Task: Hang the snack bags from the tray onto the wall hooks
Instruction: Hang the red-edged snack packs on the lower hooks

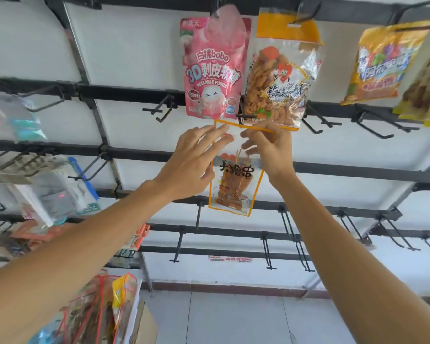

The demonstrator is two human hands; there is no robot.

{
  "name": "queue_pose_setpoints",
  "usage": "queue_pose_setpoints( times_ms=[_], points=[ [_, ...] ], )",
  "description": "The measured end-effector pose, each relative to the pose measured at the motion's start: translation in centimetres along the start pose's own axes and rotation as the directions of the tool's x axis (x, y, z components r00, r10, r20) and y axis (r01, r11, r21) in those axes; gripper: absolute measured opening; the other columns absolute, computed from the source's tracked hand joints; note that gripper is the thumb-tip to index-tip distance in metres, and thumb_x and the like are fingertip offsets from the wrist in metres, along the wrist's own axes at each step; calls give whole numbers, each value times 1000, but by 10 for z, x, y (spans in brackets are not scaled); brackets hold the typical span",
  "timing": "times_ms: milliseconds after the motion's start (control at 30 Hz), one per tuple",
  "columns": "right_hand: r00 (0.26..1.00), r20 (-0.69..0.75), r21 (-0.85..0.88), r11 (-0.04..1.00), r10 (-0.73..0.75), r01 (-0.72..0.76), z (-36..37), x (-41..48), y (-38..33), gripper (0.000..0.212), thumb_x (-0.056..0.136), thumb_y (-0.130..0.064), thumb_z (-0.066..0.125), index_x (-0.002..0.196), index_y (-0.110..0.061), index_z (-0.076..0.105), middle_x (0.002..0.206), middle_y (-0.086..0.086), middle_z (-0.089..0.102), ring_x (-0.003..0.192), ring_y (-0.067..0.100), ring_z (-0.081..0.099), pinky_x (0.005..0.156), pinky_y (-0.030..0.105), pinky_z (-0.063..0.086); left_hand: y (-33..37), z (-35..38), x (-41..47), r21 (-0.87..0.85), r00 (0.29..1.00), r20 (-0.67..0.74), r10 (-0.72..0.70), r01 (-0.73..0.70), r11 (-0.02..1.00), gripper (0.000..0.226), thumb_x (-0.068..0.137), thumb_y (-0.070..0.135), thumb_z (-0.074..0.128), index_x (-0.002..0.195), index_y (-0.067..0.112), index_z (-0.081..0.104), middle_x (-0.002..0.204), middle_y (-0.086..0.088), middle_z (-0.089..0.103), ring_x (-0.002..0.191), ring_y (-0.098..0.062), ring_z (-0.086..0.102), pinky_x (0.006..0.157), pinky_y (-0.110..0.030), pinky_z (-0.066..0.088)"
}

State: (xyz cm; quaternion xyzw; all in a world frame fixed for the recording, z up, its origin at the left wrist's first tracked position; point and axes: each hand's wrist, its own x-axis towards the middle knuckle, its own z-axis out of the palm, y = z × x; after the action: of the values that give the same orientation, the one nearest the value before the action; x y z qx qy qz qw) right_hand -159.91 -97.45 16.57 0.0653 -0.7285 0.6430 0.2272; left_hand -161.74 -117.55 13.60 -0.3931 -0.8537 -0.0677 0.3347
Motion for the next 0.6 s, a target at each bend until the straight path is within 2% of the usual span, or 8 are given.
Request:
queue_pose_setpoints(
  times_ms=[167,267,333,400,467,533,600],
  points=[
    [1000,-26,18,1000,2,-2,1,6,-8,8,92,-5,60,88,-2,67,83,10,73,66,24,67,60,35,56,-1,6,6,18,995,-95,-10,12,1000,66,80,10,53,145,11,43,156,-13,32,139,-31,30,113,-51,24],
    [999,11,-53,998,30,-29,3,11,-7,8,94,-8,59,90,-5,65,83,10,73,66,22,69,63,37,57,-7,11,11,46,998,-56,-19,22,999,61,84,15,49,145,12,44,156,-14,33,141,-31,28,113,-51,23],
    [998,-2,-84,994,68,-68,3,15,-2,10,95,-11,60,94,-4,66,85,9,73,65,20,68,64,36,57,-9,15,14,67,1000,7,0,0,998,59,87,20,43,145,12,44,156,-14,34,142,-32,28,114,-53,23],
    [993,-27,-79,990,114,-115,3,20,5,17,96,-17,62,100,-2,67,83,9,73,65,20,66,65,35,56,-10,19,17,56,999,52,15,-18,998,60,87,20,45,146,10,42,156,-13,34,143,-32,28,115,-54,24],
    [986,-87,-96,984,141,-149,5,24,13,24,93,-27,68,102,-5,67,83,7,73,66,19,67,66,35,56,-9,24,21,38,997,75,25,-28,999,63,84,18,50,147,9,41,157,-13,32,144,-32,26,116,-54,24],
    [967,-217,-182,968,133,-173,9,27,20,31,87,-39,73,97,-12,62,84,1,70,72,17,67,67,35,54,-10,30,24,42,995,92,34,-38,998,66,83,17,52,147,8,41,158,-14,29,145,-31,22,117,-53,22],
    [927,-370,-322,928,59,-187,13,25,27,38,84,-41,74,98,-14,51,88,-3,60,81,18,60,66,30,43,-12,36,26,58,993,117,34,-41,998,67,82,17,55,147,8,41,159,-16,25,147,-32,19,117,-53,22]
  ],
)
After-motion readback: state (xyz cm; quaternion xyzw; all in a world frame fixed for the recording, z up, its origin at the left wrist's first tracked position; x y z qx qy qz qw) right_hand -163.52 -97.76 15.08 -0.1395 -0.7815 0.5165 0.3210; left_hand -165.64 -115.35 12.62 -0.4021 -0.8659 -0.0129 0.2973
